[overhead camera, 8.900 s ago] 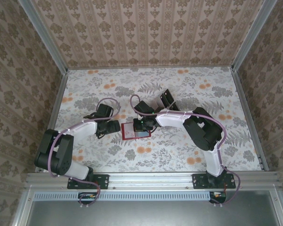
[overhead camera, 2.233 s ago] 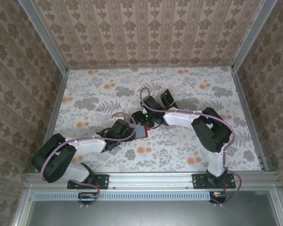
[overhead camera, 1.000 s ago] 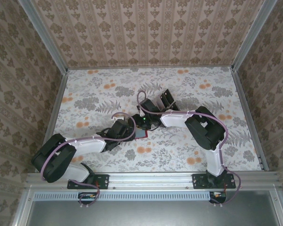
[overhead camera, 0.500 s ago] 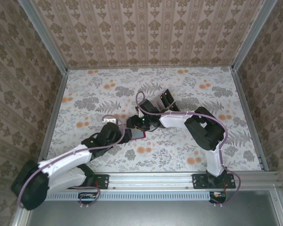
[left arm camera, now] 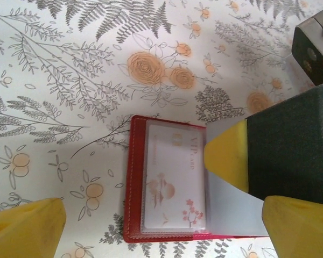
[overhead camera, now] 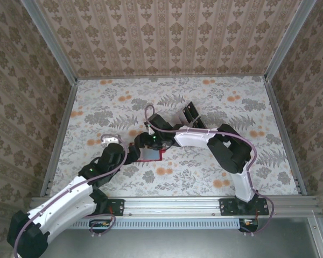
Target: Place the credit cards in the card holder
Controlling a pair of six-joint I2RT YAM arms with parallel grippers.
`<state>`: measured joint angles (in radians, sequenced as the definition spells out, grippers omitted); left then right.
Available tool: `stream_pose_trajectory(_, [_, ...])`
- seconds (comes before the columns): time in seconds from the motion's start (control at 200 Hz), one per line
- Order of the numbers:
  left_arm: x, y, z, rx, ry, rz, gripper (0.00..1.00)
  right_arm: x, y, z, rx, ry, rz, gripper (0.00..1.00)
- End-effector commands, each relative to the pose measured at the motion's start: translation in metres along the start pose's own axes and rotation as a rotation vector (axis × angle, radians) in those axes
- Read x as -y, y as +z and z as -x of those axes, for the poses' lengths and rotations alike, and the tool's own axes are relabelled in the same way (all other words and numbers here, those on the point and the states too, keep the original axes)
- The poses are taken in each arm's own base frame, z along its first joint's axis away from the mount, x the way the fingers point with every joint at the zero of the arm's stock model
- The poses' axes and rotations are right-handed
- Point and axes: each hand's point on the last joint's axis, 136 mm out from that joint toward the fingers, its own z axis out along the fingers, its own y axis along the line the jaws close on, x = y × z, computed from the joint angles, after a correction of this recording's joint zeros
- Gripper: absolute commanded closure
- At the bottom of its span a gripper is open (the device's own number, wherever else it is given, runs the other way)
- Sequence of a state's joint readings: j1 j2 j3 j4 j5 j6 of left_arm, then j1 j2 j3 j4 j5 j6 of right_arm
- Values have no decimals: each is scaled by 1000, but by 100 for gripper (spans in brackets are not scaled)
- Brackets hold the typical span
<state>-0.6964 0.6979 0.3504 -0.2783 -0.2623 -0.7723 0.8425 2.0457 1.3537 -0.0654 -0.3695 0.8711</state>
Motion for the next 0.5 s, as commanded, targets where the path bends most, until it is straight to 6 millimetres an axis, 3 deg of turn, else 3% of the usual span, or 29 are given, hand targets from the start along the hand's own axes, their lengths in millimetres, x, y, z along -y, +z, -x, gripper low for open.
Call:
stream_pose_trajectory(0.0, [-7,1,-8,-22,-10,15,1,-7,15,-5,-26,-5,-20,37])
stream_pose_trajectory(0.165, [-8,-2,-4,-5,-20,10,1,-10,25,-6,-33,3,-27,37])
stream_pose_trajectory(0.495, [-10,-17,8,36,-46,-12,1,-37,2,-2,12,-41,-28,36])
